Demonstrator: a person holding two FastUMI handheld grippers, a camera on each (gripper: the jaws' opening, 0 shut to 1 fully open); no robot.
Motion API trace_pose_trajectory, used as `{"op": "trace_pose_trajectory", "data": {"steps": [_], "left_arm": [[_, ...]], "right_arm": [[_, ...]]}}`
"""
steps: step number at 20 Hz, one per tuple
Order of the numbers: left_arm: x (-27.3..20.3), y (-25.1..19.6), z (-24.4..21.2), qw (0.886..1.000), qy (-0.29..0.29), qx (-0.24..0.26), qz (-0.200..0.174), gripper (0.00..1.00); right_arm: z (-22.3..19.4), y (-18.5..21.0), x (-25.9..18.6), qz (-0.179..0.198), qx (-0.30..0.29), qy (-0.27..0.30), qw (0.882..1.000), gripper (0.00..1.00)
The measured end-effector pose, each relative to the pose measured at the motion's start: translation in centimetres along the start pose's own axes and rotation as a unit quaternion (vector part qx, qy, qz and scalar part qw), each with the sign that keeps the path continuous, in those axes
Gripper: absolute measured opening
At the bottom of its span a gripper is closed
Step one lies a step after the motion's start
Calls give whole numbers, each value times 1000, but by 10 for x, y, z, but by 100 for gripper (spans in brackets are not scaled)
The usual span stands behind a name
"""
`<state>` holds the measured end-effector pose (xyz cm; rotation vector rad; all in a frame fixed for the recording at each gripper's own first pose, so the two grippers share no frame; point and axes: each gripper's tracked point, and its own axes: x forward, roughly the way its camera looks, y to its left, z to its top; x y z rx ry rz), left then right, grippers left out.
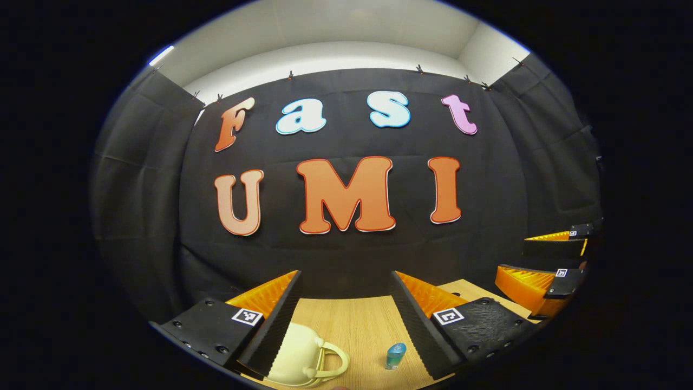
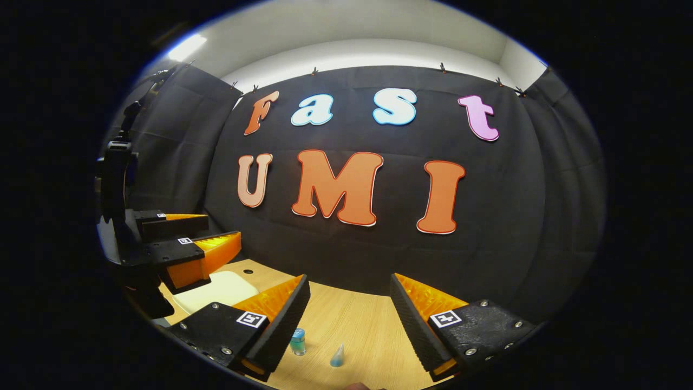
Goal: First open the suitcase, pack the skin care products into it, and then close the suitcase.
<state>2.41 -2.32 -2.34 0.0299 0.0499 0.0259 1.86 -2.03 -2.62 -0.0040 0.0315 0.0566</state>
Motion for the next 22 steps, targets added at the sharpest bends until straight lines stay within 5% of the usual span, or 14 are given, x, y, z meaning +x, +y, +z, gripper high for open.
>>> {"op": "trace_pose_trajectory", "data": {"steps": [11, 22], "left_arm": [[18, -16, -98, 990, 88, 113, -7, 98], [13, 1, -225, 936, 187, 300, -7, 98]], "right_arm": [[-16, -40, 23, 4, 1, -2, 1000, 95], [-41, -84, 24, 0, 1, 14, 1000, 94]]}}
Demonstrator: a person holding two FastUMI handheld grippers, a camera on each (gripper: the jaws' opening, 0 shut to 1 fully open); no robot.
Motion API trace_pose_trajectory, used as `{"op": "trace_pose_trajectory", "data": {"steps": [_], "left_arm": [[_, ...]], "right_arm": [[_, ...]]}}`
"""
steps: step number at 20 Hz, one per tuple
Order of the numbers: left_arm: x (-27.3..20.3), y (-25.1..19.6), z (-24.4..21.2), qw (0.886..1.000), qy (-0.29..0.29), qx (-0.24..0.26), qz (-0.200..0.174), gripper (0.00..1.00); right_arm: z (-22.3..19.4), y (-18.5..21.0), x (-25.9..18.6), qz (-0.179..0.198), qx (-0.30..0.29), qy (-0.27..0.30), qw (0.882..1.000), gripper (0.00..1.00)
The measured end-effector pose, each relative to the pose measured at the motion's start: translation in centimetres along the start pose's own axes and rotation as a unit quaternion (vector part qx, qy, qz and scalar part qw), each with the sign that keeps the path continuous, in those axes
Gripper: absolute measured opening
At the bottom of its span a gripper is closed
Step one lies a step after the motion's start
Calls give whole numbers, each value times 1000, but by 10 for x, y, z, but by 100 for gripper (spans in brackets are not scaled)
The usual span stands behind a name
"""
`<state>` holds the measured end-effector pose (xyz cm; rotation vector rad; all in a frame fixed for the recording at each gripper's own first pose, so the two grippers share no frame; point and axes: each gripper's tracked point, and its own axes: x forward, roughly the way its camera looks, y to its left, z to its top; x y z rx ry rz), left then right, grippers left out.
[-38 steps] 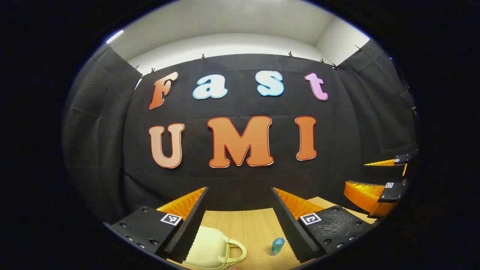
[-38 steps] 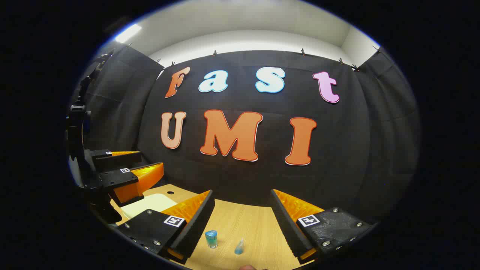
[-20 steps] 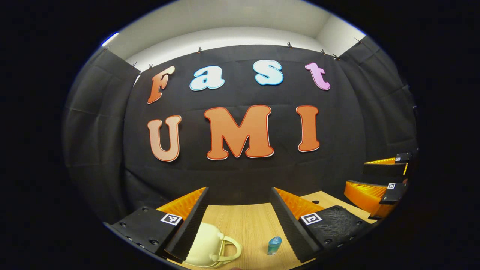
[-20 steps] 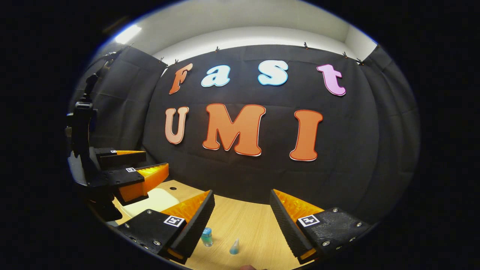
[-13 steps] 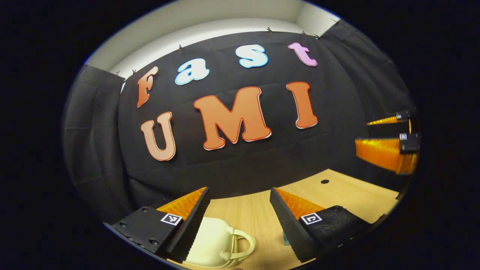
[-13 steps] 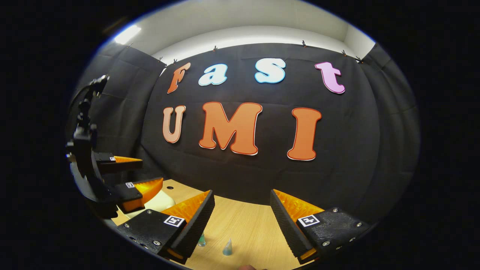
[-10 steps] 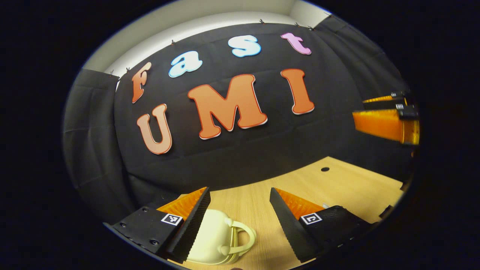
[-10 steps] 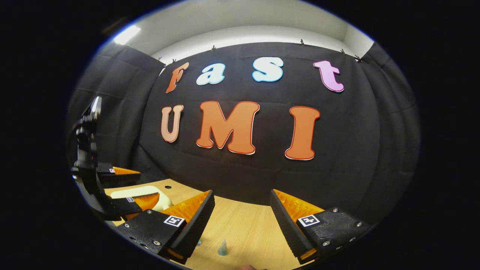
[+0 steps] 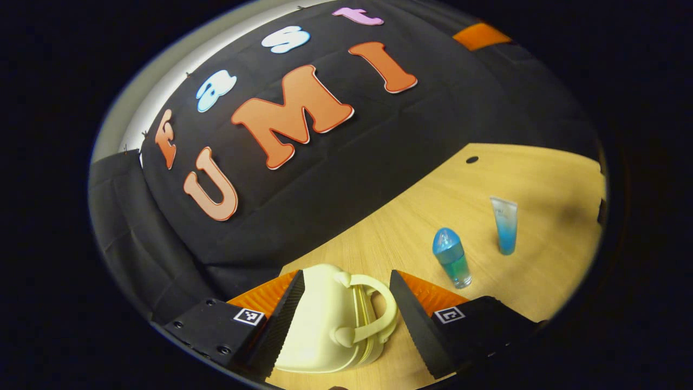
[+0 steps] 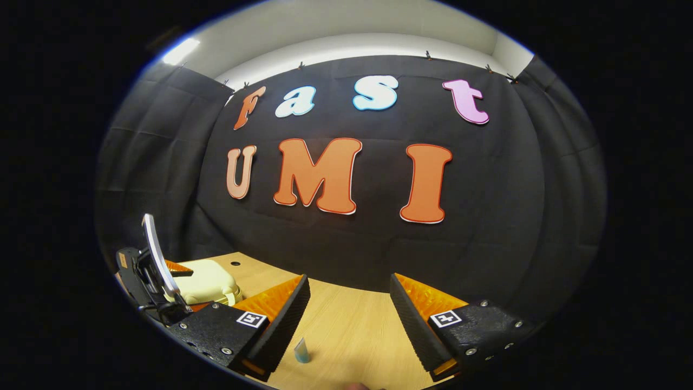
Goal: First open the suitcase, pack the skin care products into it, and then close the suitcase.
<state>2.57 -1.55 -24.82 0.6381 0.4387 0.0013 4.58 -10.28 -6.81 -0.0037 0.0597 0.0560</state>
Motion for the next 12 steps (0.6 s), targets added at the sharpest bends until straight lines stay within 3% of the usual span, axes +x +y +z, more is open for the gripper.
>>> {"op": "trace_pose_trajectory", "data": {"steps": [12], "left_arm": [[26, -35, -71, 987, 42, 153, -35, 97]], "right_arm": [[-9, -4, 8, -22, -7, 11, 1000, 94]]}}
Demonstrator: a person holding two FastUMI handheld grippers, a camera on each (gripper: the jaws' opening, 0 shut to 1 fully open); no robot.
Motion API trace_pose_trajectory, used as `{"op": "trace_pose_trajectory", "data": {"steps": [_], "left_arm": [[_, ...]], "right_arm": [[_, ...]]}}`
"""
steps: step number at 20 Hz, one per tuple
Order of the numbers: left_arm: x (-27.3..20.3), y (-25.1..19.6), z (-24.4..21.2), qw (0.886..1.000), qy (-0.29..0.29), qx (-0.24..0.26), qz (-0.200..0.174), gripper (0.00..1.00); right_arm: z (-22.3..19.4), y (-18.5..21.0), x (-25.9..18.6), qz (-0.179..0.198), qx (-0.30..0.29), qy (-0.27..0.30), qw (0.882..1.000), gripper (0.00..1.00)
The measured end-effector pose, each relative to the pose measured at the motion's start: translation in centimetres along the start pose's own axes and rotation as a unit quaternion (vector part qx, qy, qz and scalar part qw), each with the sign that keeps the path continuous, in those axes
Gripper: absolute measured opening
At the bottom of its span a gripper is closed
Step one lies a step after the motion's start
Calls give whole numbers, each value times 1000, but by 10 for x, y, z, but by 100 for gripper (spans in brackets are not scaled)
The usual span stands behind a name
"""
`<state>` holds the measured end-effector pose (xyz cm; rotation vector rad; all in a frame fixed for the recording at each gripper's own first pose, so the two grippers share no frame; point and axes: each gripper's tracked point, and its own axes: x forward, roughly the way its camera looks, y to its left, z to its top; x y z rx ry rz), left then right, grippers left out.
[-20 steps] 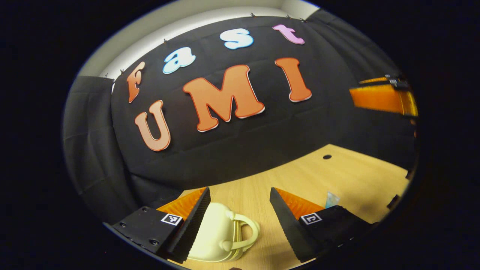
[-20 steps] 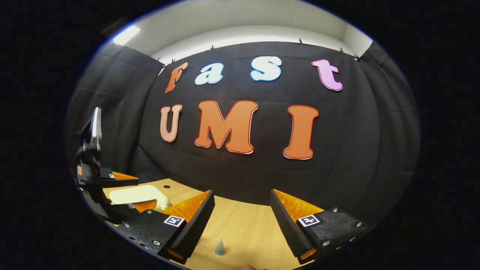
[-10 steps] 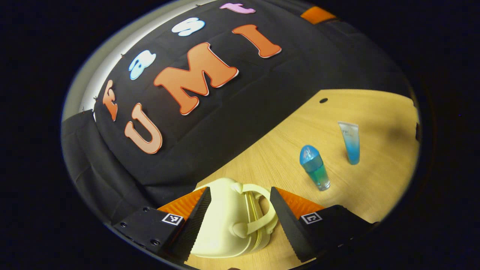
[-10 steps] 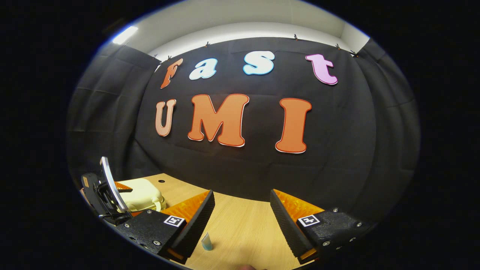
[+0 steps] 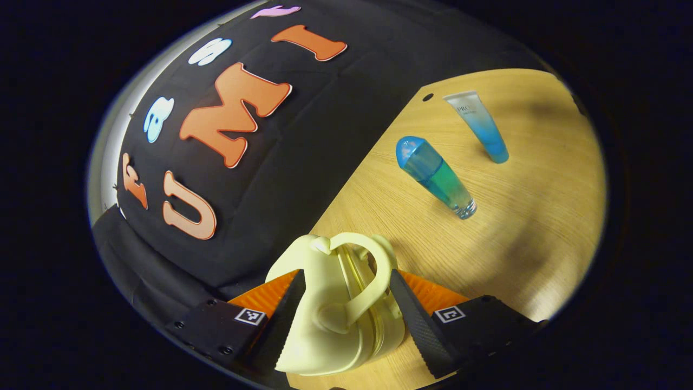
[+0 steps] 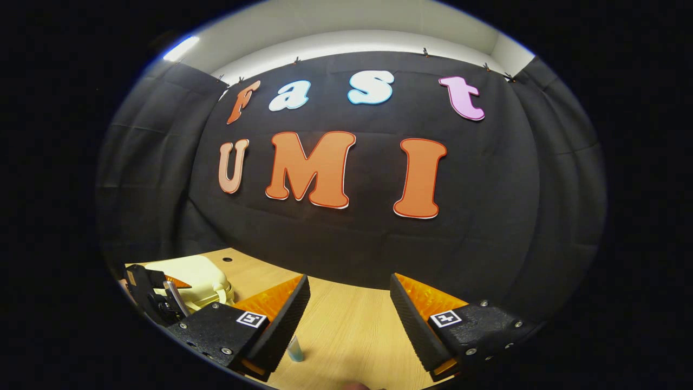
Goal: First open the suitcase, pack the skin care products into it, and then close the suitcase.
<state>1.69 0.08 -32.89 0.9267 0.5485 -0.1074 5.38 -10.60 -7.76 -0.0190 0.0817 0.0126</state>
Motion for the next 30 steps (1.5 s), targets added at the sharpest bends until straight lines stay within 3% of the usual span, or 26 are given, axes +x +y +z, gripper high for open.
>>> {"op": "trace_pose_trajectory", "data": {"steps": [8, 9, 11, 12, 13, 15, 16, 17, 18, 20, 24, 30], "left_arm": [[10, -4, 3, 996, -5, 88, 16, 97], [11, -4, 3, 995, -6, 99, 20, 86], [18, -7, 2, 994, -4, 110, 20, 82], [22, -10, -2, 994, 3, 112, 16, 72], [26, -14, -7, 994, 8, 109, 8, 68], [26, -17, -4, 993, 8, 114, 5, 31], [31, -15, -2, 993, 6, 115, 1, 17], [-1, -12, 9, 993, -12, 113, 10, 12], [15, -10, 4, 995, -4, 99, -4, 7], [16, 1, 7, 998, -14, 55, -16, 7], [1, 48, 22, 999, -43, -29, -10, 7], [-19, 137, 16, 985, -61, -161, 20, 7]], "right_arm": [[-1, 3, 1, -8, 5, 3, 1000, 94], [-1, 1, 1, -11, 3, 2, 1000, 94], [-1, 2, 0, -15, 1, 2, 1000, 94], [-1, 3, 0, -16, 2, 4, 1000, 94], [-1, 4, 0, -16, 3, 5, 1000, 94], [-2, 7, 0, -18, 2, 6, 1000, 94], [-1, 9, 0, -19, 0, 6, 1000, 94], [0, 11, 1, -20, 0, 6, 1000, 94], [1, 15, 1, -20, -1, 7, 1000, 94], [1, 19, 2, -21, -3, 10, 1000, 94], [0, 37, 12, -15, -3, 17, 1000, 94], [9, 83, 33, 12, -5, 16, 1000, 94]]}}
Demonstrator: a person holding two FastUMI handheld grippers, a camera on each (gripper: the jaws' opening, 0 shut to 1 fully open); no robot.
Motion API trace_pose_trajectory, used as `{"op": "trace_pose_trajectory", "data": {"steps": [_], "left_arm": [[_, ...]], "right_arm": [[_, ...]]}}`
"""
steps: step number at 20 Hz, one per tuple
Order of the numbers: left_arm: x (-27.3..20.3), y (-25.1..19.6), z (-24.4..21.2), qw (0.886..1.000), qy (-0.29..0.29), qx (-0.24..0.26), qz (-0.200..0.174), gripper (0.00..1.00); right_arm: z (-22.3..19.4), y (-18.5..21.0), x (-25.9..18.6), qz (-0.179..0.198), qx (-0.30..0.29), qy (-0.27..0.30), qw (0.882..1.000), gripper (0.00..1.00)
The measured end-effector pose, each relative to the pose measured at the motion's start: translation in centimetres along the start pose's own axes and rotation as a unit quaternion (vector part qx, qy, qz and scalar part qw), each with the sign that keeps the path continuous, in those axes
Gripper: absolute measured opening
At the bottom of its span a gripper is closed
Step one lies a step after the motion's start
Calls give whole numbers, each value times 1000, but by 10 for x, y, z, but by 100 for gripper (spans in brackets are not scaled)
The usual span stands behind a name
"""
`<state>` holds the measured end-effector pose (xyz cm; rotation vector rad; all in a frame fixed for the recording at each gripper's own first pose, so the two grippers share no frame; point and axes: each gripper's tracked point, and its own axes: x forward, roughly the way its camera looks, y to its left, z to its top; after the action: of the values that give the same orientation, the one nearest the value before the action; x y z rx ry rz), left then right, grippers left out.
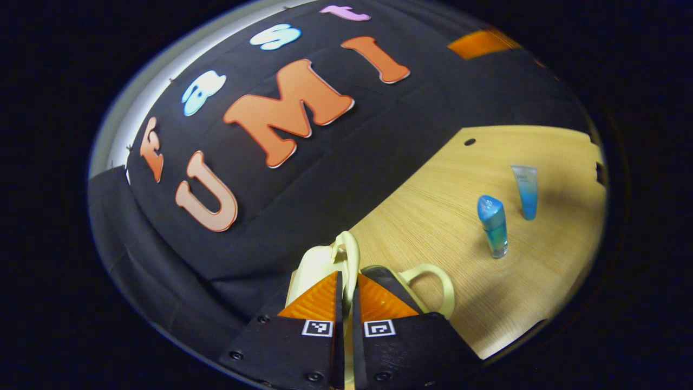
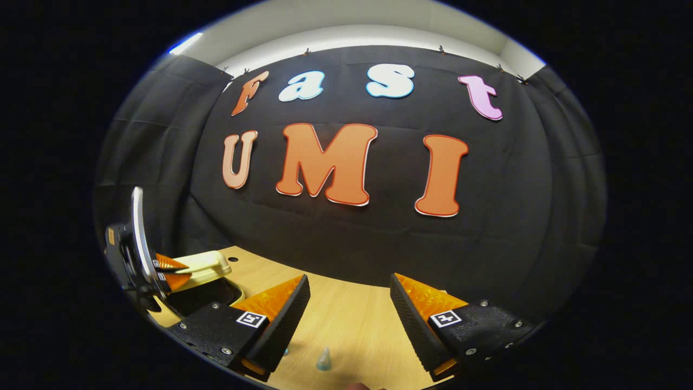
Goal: First open the suitcase, pack the skin care products into it, and then close the suitcase.
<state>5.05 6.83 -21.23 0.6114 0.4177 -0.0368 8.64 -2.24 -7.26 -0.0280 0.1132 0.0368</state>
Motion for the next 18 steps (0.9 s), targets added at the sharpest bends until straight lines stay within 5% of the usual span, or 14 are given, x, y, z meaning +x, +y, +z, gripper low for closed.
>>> {"op": "trace_pose_trajectory", "data": {"steps": [8, 18], "left_arm": [[-5, 129, -12, 991, 0, -118, 60, 7], [9, 259, -101, 985, 24, -108, 129, 7]], "right_arm": [[9, 67, 24, 33, -9, 4, 999, 94], [12, 139, 46, 45, -18, 16, 999, 94]]}}
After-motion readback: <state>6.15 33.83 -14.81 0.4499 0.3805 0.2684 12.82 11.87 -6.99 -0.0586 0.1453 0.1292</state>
